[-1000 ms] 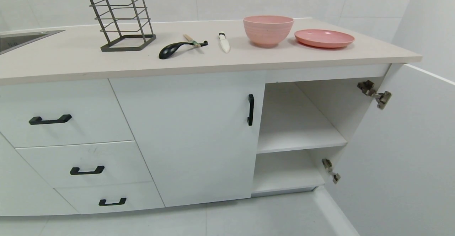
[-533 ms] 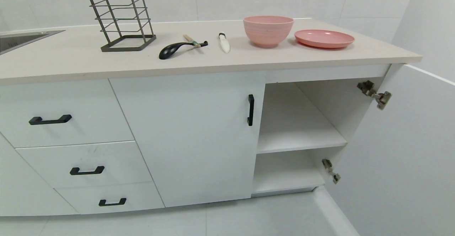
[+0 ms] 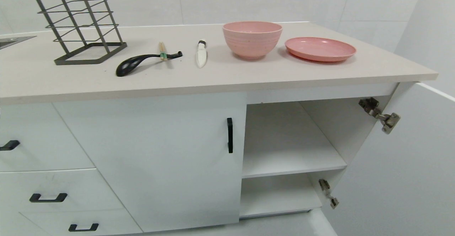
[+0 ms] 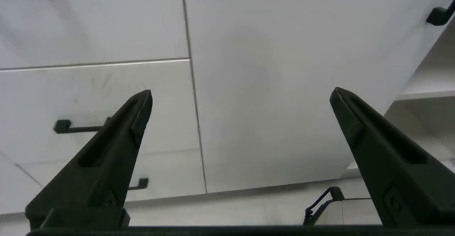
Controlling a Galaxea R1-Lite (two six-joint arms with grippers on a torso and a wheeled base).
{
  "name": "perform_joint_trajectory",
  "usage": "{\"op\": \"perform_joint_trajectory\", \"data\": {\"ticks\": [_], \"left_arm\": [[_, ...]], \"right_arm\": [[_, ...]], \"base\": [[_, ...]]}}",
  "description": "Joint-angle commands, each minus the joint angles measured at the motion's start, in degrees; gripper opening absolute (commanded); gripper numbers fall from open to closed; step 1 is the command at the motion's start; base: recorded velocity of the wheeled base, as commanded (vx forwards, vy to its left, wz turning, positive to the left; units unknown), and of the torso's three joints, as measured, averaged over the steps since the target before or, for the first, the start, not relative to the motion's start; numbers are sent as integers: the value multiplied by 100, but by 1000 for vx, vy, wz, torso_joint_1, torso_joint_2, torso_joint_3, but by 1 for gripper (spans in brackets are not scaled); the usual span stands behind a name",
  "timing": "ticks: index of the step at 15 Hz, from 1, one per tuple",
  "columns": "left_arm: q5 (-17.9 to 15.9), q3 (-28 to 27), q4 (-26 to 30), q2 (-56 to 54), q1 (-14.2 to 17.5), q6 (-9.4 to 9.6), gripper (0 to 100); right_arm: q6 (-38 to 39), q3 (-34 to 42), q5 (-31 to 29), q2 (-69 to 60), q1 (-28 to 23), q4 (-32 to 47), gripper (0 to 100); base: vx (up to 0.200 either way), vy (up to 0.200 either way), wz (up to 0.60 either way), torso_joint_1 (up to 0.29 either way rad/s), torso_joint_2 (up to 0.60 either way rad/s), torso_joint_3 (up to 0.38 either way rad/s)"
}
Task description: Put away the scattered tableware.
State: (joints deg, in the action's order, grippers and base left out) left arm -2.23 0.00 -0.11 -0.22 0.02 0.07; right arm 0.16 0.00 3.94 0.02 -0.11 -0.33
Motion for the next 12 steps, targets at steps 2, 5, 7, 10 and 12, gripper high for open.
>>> {"op": "perform_joint_trajectory", "data": {"ticks": [2, 5, 7, 10, 12], "left_arm": [[3, 0, -7, 22, 6, 1, 100], [3, 0, -7, 22, -2, 1, 100], [3, 0, 2, 22, 6, 1, 100], [3, 0, 2, 22, -2, 1, 100], [3, 0, -7, 22, -2, 1, 100]], "right_arm": [[2, 0, 2, -2, 2, -2, 100], [-7, 0, 2, -2, 2, -2, 100], [2, 0, 2, -2, 2, -2, 100], [-7, 0, 2, -2, 2, -2, 100], [-7, 0, 2, -2, 2, -2, 100]], "base": [[0, 0, 0, 0, 0, 0], [0, 0, 0, 0, 0, 0], [0, -200, 0, -2, 2, 5], [0, -67, 0, -1, -1, 4], [0, 0, 0, 0, 0, 0]]}}
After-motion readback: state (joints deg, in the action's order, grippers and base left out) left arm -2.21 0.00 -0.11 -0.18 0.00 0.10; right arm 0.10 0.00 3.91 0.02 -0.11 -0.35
